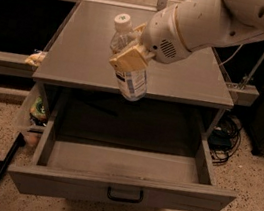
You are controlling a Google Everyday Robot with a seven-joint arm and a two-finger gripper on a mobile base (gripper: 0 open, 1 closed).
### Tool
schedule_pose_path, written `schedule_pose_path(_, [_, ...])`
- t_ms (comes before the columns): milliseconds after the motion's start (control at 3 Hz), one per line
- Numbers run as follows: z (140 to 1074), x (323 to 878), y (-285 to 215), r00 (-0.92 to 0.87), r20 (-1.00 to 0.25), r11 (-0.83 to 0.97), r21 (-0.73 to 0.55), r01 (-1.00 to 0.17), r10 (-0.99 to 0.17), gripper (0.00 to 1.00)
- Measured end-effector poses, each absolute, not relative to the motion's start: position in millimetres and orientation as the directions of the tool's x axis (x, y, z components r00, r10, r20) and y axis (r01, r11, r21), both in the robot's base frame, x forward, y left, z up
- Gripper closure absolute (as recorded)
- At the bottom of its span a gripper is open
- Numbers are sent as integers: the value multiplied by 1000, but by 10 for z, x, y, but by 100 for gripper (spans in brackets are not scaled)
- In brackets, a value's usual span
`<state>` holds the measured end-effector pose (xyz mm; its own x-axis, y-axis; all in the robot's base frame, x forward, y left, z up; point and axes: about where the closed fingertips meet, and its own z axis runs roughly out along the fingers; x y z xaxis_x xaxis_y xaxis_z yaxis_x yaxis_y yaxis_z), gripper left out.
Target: Pick blue plastic bottle from top drawer and place on counter
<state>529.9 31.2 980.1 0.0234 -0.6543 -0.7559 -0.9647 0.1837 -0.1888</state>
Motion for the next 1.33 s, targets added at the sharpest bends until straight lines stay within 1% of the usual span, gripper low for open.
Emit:
schedule_pose_path(333, [9845, 5443, 327, 5, -769, 210, -180, -961, -639, 100])
schedule_pose_path(1000, [9827, 6062, 305, -19, -830, 279, -166, -946, -557, 100])
schedule_pose_path(1333, [9763, 6269, 280, -36, -851, 308, -150, -939, -523, 100])
